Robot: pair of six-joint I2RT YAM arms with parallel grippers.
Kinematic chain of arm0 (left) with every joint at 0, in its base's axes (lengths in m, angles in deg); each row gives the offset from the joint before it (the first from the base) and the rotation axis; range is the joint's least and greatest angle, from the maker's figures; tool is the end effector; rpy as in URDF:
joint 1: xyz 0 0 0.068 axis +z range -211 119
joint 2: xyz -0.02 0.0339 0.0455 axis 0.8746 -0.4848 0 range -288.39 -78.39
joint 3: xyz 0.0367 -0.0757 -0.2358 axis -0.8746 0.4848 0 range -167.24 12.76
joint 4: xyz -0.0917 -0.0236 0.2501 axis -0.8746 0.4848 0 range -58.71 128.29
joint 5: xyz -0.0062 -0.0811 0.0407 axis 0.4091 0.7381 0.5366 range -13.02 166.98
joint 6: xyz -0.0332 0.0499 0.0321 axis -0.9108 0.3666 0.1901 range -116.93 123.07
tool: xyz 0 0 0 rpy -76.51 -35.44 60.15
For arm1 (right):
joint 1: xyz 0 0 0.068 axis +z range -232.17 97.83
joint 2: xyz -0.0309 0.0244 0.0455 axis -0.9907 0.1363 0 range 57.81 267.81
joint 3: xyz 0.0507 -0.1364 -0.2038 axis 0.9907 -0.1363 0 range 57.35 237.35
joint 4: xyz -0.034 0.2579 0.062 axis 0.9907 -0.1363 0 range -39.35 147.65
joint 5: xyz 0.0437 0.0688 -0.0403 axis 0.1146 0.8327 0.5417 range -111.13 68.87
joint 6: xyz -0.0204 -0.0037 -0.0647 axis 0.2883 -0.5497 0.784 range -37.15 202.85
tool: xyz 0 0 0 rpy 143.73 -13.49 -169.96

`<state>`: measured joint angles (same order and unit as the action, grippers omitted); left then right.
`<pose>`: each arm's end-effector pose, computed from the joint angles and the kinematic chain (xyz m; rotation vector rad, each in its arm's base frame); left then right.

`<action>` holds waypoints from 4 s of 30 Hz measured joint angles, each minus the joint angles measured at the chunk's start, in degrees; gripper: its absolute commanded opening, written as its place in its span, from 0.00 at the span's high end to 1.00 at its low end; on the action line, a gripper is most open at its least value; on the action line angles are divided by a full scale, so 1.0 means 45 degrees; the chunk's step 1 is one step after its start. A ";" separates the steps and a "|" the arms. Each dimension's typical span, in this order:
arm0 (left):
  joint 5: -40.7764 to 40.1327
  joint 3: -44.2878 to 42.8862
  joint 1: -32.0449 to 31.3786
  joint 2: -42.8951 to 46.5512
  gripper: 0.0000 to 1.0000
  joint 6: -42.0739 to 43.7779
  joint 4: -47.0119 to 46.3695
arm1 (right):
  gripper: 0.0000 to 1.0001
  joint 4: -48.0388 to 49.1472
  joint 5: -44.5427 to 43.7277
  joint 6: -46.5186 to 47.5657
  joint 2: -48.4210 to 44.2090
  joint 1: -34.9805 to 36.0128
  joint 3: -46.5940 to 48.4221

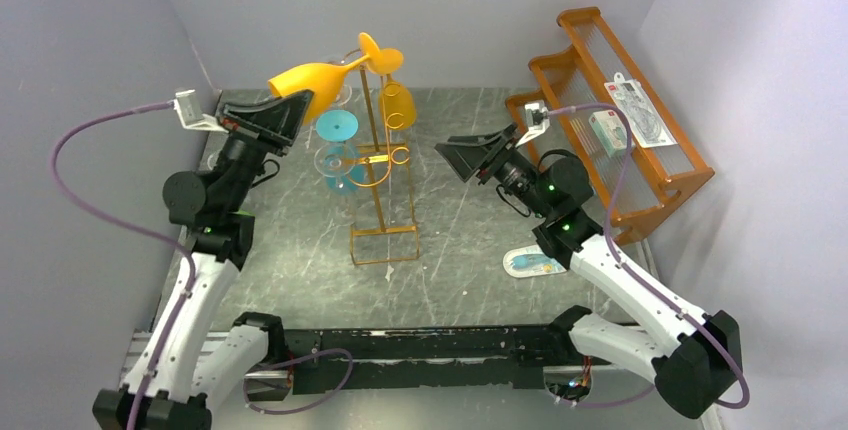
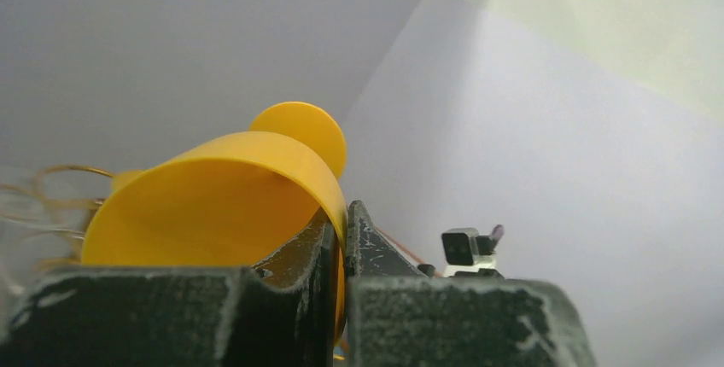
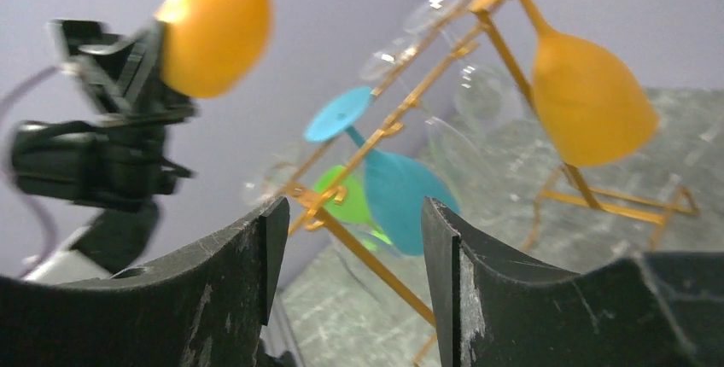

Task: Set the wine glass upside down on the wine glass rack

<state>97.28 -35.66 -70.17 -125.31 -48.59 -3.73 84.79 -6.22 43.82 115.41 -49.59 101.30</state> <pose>0.2002 -0.0515 0.4306 -0.0305 1.0393 -1.1357 0.2221 0.1586 0.3453 -0.1568 1.4436 1.2148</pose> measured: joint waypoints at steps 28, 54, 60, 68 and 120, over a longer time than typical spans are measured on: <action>-0.1787 -0.0126 -0.7538 -0.2778 0.95 0.1632 -0.4595 | 0.45 0.9578 -0.2764 -0.4857 0.1161 0.1841 -0.0860; -0.1681 0.0253 -0.7737 -0.2540 0.95 0.2055 -0.5231 | 0.66 0.9107 -0.3118 -0.4847 0.2234 0.1885 0.1088; -0.1423 0.0253 -0.7737 -0.2560 0.95 0.2103 -0.5314 | 0.69 0.8835 -0.2885 -0.4838 0.2336 0.1885 0.1287; -0.1044 0.0253 -0.7737 -0.2754 0.95 0.2093 -0.5459 | 0.75 0.8971 -0.2846 -0.4843 0.2613 0.1855 0.1447; -0.9836 -0.4299 -0.7810 0.1656 0.21 0.9248 1.1482 | 1.00 -0.0233 -0.7067 0.5683 0.1166 0.1161 0.3021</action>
<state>53.02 -55.00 -105.32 -117.86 -6.97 47.94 83.74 -38.02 69.40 120.66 -44.36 114.89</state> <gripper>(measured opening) 0.787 0.185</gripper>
